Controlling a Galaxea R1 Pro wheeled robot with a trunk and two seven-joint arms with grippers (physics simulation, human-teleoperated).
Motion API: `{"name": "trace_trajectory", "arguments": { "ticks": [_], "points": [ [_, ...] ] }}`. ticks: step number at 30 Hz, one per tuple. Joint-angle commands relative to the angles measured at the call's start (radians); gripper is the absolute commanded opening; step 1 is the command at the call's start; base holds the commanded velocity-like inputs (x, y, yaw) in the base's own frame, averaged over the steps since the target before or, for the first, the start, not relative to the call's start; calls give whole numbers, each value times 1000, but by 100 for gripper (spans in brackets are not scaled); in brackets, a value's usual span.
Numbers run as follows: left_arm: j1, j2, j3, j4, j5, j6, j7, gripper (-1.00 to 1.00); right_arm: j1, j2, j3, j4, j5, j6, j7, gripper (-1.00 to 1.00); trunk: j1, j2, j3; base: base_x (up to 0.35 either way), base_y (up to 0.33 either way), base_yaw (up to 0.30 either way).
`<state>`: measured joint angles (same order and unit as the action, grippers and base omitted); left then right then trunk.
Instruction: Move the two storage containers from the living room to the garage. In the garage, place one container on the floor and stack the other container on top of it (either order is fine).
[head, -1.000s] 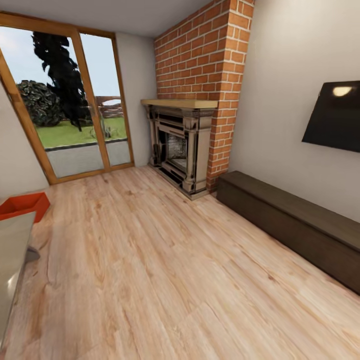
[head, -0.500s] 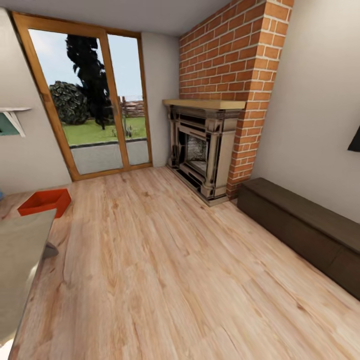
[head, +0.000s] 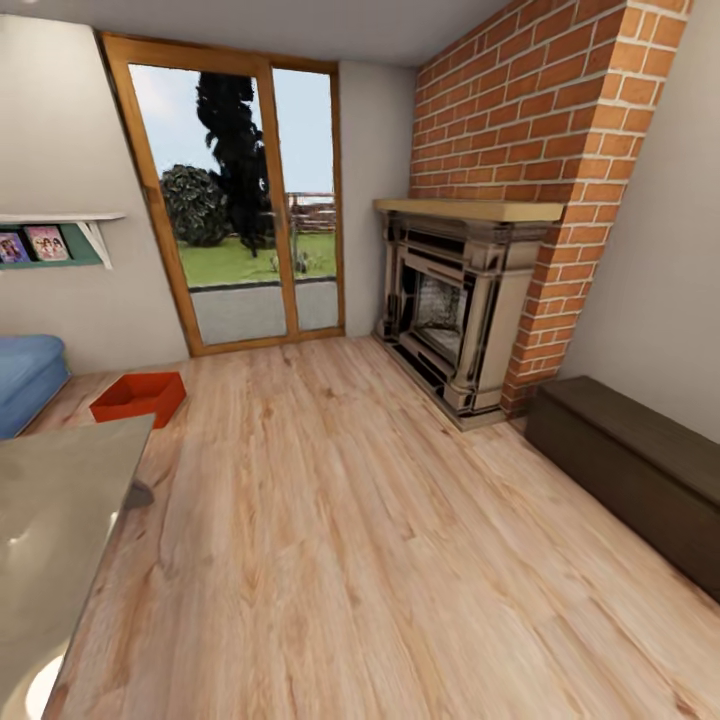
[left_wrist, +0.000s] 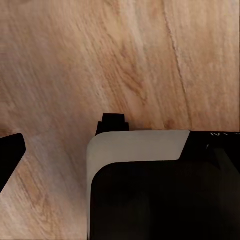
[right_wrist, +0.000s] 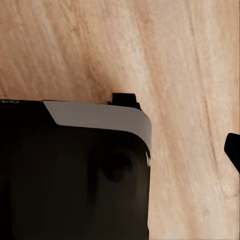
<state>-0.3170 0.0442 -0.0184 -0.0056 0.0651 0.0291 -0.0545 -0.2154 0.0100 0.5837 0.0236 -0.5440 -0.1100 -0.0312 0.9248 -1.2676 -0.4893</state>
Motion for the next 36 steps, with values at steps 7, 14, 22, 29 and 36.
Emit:
{"name": "trace_trajectory", "arguments": {
  "ticks": [7,14,22,29,36],
  "points": [
    [0,0,-2,-1,7,3,-4,100,-1,1,9,2,-8,-4,-1,100,1,0,-1,321,0,52],
    [0,0,-2,-1,6,3,-4,100,-1,1,9,2,-8,-3,-1,100,1,0,-1,321,0,1],
    [0,0,-2,-1,6,3,-4,100,-1,0,10,2,-12,-3,-1,100,1,0,-1,321,0,0],
    [0,0,-2,-1,7,3,-4,100,-1,0,10,2,-10,-3,-1,100,1,0,-1,321,0,0],
    [0,0,-2,-1,7,3,-4,100,-1,1,10,2,-10,-3,-1,100,1,0,-1,321,0,0]
  ]
}}
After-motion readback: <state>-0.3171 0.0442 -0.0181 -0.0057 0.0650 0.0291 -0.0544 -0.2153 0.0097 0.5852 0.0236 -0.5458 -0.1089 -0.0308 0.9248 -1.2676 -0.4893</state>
